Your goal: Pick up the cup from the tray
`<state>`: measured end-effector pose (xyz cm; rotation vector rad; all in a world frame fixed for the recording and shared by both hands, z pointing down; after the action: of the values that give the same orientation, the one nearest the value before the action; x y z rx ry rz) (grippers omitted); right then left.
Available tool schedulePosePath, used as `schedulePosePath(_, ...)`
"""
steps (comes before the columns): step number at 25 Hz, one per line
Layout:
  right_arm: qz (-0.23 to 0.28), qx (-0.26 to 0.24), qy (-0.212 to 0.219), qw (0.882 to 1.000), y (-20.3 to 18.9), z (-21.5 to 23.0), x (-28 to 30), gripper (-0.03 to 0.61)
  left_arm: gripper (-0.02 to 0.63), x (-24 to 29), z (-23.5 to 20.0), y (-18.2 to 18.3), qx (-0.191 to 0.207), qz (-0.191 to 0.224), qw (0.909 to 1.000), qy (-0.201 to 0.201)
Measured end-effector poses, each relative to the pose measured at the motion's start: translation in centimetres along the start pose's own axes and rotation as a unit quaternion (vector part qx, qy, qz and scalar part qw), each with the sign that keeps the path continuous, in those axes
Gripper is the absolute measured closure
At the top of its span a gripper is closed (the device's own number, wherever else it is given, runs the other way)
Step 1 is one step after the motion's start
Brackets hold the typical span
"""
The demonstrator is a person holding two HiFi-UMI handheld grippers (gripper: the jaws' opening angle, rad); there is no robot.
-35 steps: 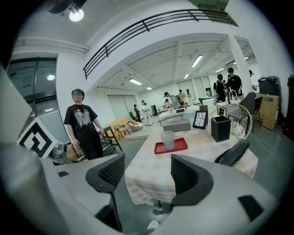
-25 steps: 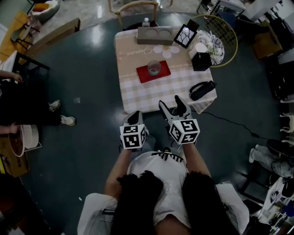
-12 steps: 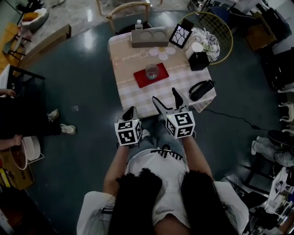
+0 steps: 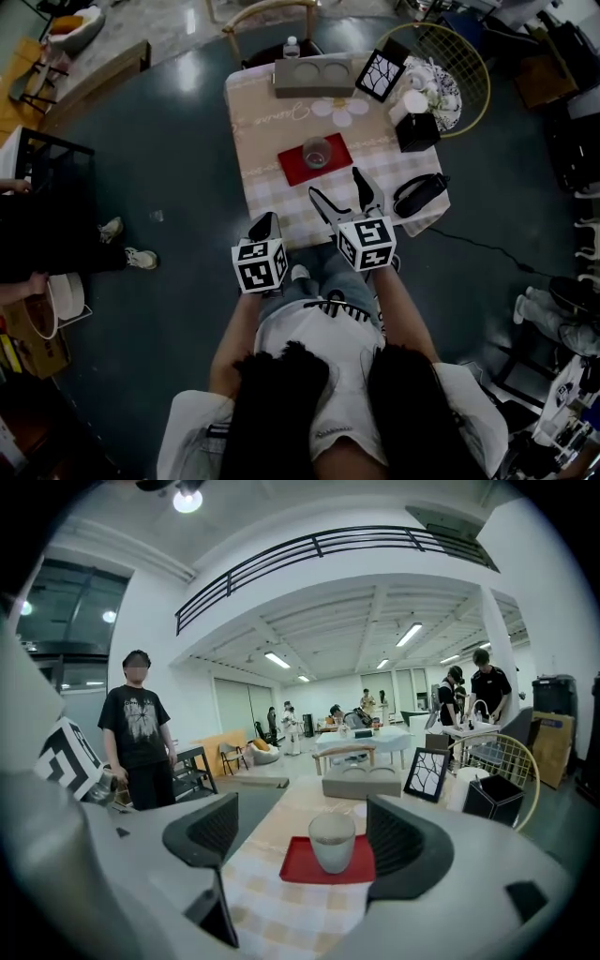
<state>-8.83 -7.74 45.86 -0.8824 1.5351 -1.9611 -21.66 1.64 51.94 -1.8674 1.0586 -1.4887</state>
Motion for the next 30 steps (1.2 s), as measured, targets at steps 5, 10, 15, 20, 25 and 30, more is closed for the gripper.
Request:
schedulePosePath(5,-0.02,-0.001,0.023,1.0,-1.2,0.9,2.2,0.164,0.608,2.1,-0.5,0.2,-0.012,-0.011,0.9998,0.014)
schedulePosePath(10,-0.036,0.0,0.039,0.999,-2.3,2.2,4.4,0.16,0.609,4.5,-0.5,0.6,-0.011,-0.027,0.9993,0.023)
schedulePosePath(15,-0.054,-0.024,0.059,0.996,-3.9,3.0,6.8,0.152,0.609,6.7,-0.7,0.7,-0.015,-0.043,0.9984,0.034)
schedulePosePath(20,-0.073,-0.027,0.078,0.994,-5.4,3.5,8.5,0.146,0.608,8.1,-0.7,0.6,-0.017,-0.057,0.9972,0.046)
schedulePosePath(25,-0.089,-0.014,0.092,0.992,-7.5,3.5,10.1,0.146,0.609,8.8,-1.0,-0.1,-0.018,-0.075,0.9951,0.062)
schedulePosePath(30,-0.101,-0.033,0.1,0.989,-8.8,3.8,11.4,0.146,0.609,9.5,-1.1,-0.7,-0.023,-0.093,0.9931,0.067)
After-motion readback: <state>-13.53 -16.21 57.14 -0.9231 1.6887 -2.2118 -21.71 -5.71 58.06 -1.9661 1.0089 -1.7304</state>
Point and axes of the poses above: the fingertips, and each gripper's own axes: x forward along the fingers, z to its right, y out of its top, the point moved 2 cm from there along -x, backward along the fingers, and after that the axes turned 11 degrees about z, right-handed, at the moved point
